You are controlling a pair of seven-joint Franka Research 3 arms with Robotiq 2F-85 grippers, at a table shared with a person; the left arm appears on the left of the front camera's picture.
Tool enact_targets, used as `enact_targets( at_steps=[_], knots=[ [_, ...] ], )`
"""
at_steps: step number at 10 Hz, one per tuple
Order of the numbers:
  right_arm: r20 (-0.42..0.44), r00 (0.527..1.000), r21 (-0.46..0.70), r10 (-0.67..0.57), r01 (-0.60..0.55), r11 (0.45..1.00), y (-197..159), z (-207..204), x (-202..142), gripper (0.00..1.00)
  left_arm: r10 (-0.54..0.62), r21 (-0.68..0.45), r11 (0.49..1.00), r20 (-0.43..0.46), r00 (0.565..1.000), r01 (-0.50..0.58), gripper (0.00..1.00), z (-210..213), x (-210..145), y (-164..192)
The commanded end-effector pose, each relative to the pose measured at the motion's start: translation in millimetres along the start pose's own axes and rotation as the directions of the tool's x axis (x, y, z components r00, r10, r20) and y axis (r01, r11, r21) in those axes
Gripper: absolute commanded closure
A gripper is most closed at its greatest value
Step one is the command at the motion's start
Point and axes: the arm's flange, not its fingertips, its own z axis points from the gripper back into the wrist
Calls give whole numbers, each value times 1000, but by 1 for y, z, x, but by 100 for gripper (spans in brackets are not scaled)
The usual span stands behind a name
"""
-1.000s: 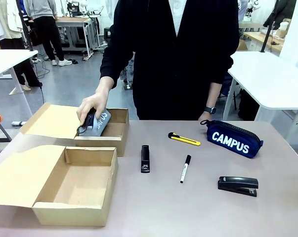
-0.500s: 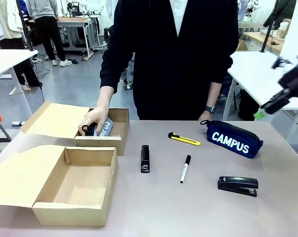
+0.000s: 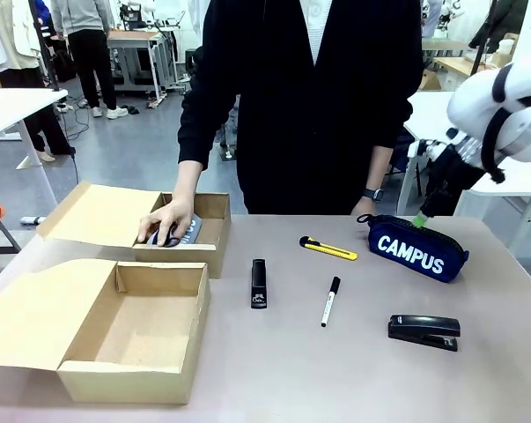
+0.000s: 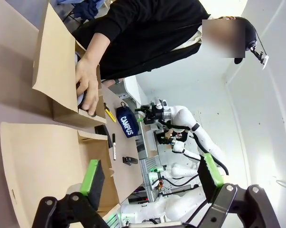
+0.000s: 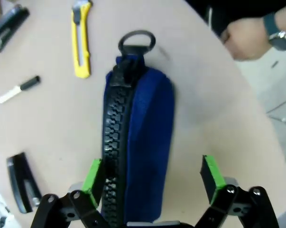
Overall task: Place items inside the box.
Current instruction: Pick up a Pencil pouch or Stapler and place it inside the Mailer Box closest to the robot.
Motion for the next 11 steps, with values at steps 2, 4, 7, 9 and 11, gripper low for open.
enact_targets(
  at_steps=[2, 4, 7, 9, 11],
  knots=[
    [-110, 994, -27, -22, 19, 999, 7, -32, -3, 0, -22, -25, 999, 16, 1000, 22, 0, -1, -1, -2],
    [-137, 991, -17, -1, -1, 1000, 21, -53, -8, 0, -22, -25, 999, 16, 1000, 22, 0, -1, -1, -2],
    [-145, 989, 48, 14, -7, 999, 31, -56, -9, 0, -22, -25, 999, 16, 1000, 22, 0, -1, -1, -2],
    [-137, 990, 100, 23, -10, 995, 35, -57, -8, 0, -22, -25, 999, 16, 1000, 22, 0, -1, -1, -2],
    [-151, 988, 105, 10, 6, 994, 35, -57, -7, 0, -22, -25, 999, 16, 1000, 22, 0, -1, -1, -2]
  ],
)
